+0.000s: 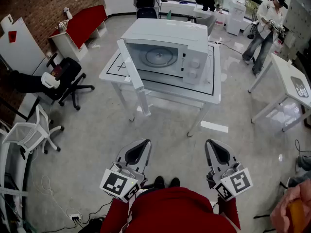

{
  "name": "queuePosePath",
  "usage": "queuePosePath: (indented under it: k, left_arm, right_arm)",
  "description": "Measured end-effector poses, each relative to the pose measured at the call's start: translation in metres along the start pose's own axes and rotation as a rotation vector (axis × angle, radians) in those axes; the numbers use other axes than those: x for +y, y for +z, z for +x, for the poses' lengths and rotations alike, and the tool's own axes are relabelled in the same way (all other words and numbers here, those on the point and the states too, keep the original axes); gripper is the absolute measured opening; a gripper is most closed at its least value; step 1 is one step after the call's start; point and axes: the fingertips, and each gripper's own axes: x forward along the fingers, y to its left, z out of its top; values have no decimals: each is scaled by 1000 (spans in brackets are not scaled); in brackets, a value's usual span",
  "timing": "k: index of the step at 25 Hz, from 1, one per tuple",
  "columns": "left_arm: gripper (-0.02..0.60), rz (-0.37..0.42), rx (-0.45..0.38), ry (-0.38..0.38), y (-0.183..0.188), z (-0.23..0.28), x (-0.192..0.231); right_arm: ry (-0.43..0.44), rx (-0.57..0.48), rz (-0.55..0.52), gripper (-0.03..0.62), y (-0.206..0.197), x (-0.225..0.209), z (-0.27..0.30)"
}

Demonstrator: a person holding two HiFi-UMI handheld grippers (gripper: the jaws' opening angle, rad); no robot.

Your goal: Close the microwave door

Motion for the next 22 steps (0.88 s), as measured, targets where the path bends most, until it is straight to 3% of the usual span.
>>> queuePosePath:
  k: [13, 22]
  left_arm:
    - [10, 9, -9, -16, 6, 11, 6]
    - [10, -30, 24, -19, -12, 13, 0]
  right_arm:
    - [-8, 16, 1, 12, 2, -5, 6]
    - [25, 45, -27, 14, -6, 0, 2]
